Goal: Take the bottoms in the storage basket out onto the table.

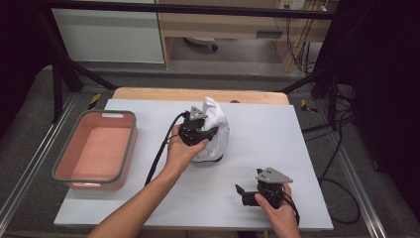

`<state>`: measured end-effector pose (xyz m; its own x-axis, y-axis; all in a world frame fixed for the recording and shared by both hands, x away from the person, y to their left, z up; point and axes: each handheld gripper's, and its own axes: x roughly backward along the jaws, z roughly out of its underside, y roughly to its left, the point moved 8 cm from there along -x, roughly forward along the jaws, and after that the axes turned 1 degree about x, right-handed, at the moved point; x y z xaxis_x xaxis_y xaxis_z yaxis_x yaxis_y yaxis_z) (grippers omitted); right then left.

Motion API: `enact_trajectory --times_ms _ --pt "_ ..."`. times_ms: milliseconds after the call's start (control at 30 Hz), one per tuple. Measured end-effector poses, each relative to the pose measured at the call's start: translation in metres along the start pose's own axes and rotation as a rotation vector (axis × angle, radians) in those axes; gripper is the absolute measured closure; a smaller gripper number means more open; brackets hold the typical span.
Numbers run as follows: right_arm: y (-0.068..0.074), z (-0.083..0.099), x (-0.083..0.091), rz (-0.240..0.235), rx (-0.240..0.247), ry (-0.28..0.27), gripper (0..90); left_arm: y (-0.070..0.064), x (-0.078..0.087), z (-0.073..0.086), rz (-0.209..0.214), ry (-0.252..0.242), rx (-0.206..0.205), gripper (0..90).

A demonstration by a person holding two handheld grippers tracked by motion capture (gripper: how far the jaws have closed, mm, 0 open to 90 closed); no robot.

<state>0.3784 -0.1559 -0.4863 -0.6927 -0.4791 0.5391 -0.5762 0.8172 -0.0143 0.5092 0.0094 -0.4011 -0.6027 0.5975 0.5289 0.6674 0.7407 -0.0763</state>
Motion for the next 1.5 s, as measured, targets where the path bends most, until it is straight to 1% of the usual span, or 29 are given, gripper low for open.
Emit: enact_trajectory --times_ms 100,167,200,300,367,433,500,533,567,600,700,833,867,1033,1133,1200,1300,1400,1500 --pt "0.001 -0.002 0.001 -0.003 -0.004 -0.012 5.5 -0.003 -0.003 0.003 0.003 0.012 0.000 60.6" --pt "0.002 -0.003 0.000 -0.005 0.003 -0.013 5.4 -0.006 -0.009 0.000 0.013 0.005 0.037 60.6" --pt "0.002 -0.003 0.000 -0.006 0.004 -0.012 5.4 -0.009 -0.013 -0.003 0.015 0.002 0.043 60.6" --pt "0.002 -0.003 -0.001 -0.009 0.006 -0.010 5.6 -0.015 -0.021 -0.007 -0.008 0.006 -0.007 60.6" --pt "0.003 -0.001 0.001 -0.012 0.009 -0.008 5.6 -0.020 -0.024 -0.006 -0.003 0.017 -0.028 60.6" --pt "0.004 0.000 0.003 -0.017 0.011 -0.009 5.5 -0.023 -0.025 -0.004 0.003 0.026 -0.024 60.5" --pt "0.003 0.000 0.004 -0.016 0.015 -0.010 5.5 -0.025 -0.026 -0.003 0.016 0.027 -0.009 60.6" --pt "0.003 -0.001 0.004 -0.017 0.011 -0.012 5.5 -0.026 -0.027 -0.001 0.022 0.032 -0.009 60.5" --pt "0.003 -0.002 0.003 -0.021 0.008 -0.016 5.5 -0.027 -0.028 0.000 0.024 0.040 -0.017 60.6" --pt "0.003 -0.004 0.002 -0.020 0.006 -0.020 5.6 -0.027 -0.029 0.002 0.020 0.043 -0.024 60.5" --pt "0.006 -0.006 0.000 -0.023 0.010 -0.020 5.8 -0.026 -0.029 0.004 0.024 0.048 -0.020 60.5" --pt "0.007 -0.003 -0.001 -0.025 0.017 -0.010 5.7 -0.024 -0.029 0.007 0.026 0.047 -0.022 60.4" --pt "0.007 -0.002 -0.001 -0.026 0.021 -0.010 5.7 -0.023 -0.029 0.008 0.023 0.049 -0.023 60.4" --pt "0.005 -0.003 0.001 -0.026 0.011 -0.016 5.6 -0.019 -0.029 0.021 0.021 0.067 -0.010 60.1" --pt "0.007 -0.004 -0.001 -0.032 0.014 -0.016 5.5 -0.017 -0.028 0.027 0.028 0.080 -0.006 59.9" --pt "0.009 -0.004 -0.003 -0.038 0.019 -0.011 5.6 -0.017 -0.027 0.029 0.031 0.077 -0.001 59.8" --pt "0.010 -0.003 -0.003 -0.041 0.024 -0.006 5.6 -0.018 -0.026 0.031 0.034 0.083 -0.012 59.7" --pt "0.009 -0.002 -0.002 -0.037 0.019 -0.007 5.6 -0.019 -0.025 0.036 0.036 0.090 -0.011 59.3" --pt "0.007 -0.002 0.000 -0.033 0.014 -0.010 5.6 -0.018 -0.024 0.043 0.034 0.104 -0.027 58.8"
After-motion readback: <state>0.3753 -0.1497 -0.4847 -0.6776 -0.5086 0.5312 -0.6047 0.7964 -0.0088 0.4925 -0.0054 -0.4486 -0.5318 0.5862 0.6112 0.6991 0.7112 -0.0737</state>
